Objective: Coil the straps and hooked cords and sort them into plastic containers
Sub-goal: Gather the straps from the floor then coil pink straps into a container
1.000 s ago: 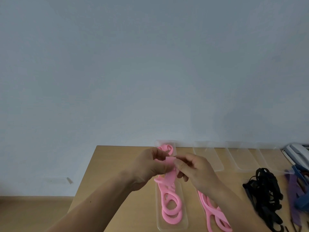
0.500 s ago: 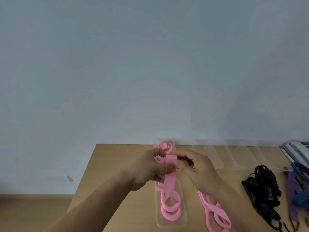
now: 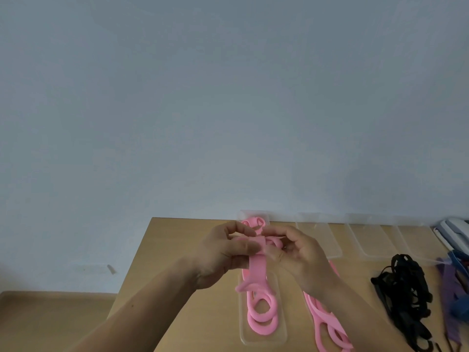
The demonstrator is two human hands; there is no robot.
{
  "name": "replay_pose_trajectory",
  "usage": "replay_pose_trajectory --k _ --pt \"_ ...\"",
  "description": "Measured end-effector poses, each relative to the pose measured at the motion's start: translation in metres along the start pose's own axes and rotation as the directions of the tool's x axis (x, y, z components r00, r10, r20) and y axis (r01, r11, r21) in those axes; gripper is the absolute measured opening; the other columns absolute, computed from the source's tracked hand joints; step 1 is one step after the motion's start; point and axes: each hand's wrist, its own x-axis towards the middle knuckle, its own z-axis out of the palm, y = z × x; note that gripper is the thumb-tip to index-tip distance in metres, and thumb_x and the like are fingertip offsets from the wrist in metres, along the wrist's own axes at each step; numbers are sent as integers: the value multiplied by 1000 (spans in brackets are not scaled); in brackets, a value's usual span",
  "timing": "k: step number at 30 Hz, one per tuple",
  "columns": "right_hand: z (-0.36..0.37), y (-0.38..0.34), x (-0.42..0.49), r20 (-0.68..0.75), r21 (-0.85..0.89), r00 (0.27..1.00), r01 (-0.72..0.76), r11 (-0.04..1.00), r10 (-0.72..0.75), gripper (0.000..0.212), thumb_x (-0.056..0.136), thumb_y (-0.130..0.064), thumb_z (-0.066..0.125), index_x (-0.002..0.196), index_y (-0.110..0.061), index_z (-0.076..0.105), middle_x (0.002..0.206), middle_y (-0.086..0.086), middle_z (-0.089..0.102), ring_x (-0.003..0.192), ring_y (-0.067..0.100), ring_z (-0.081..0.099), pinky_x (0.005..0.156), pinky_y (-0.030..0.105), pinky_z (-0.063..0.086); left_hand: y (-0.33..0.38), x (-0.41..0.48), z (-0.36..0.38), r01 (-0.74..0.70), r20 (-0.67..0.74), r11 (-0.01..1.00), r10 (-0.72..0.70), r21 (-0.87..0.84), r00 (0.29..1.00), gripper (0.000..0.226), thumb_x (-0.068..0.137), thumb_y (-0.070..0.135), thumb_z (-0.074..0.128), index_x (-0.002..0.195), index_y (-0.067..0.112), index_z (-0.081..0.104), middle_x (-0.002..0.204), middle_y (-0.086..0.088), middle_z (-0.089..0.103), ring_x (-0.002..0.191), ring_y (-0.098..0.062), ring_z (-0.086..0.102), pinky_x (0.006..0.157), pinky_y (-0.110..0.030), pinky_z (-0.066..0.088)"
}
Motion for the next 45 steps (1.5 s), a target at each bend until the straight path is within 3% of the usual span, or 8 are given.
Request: replay_pose_trajectory --k 3,8,11,14,23,31,36,45 --pt "0 -1 2 16 -46 997 -70 996 71 29 85 -37 65 110 -22 67 83 -2 72 76 16 69 70 30 54 0 1 1 -50 -7 996 51 68 999 41 72 1 79 106 1 56 93 -18 69 81 -29 69 75 -41 59" --pt "-2 2 3 24 -93 997 -67 993 70 7 92 -20 67 98 -17 69 69 -1 70 60 13 66 57 24 51 -2 0 1 -40 12 985 38 166 999 64 69 5 83 127 9 54 112 -23 67 95 -32 67 95 -50 54" --pt "-1 4 3 2 -66 998 -58 996 58 8 89 -17 70 98 -16 69 77 -2 71 67 14 68 59 19 50 0 0 1 -38 119 978 14 204 993 40 78 7 77 118 7 68 113 -21 70 101 -29 68 100 -47 50" --pt "-1 6 2 -11 -102 999 -50 994 49 8 89 -16 70 97 -19 68 78 -3 70 71 13 68 60 18 50 0 0 1 2 156 971 -40 238 987 18 82 14 76 100 16 78 105 -11 74 99 -23 70 97 -45 53" --pt "-1 5 5 -11 -93 1000 -11 996 10 14 87 -11 71 98 -19 70 84 0 71 76 15 67 71 30 59 2 -3 -1 33 107 950 -70 309 992 14 76 29 80 82 38 71 90 -2 73 76 -20 66 73 -32 53" --pt "10 -5 11 -72 -291 974 186 938 -216 30 82 -3 75 92 -30 65 86 -31 64 80 -5 62 68 7 46 8 -2 -5 12 82 978 -30 209 996 16 82 6 75 93 16 71 92 -17 73 80 -33 71 73 -40 59" --pt "9 -4 9 -47 -413 939 293 862 -341 25 78 -5 79 96 -19 68 87 -21 62 83 -3 59 71 8 45 9 -3 -1 39 108 995 -49 93 993 20 81 32 71 92 16 76 89 -12 71 75 -28 68 75 -39 58" --pt "1 -4 6 -14 74 1000 18 997 -17 30 81 -29 74 108 -25 62 100 -9 69 88 12 67 72 25 56 8 0 -3 21 24 999 -22 32 999 40 72 4 78 108 3 60 93 -19 69 78 -36 68 63 -36 56"
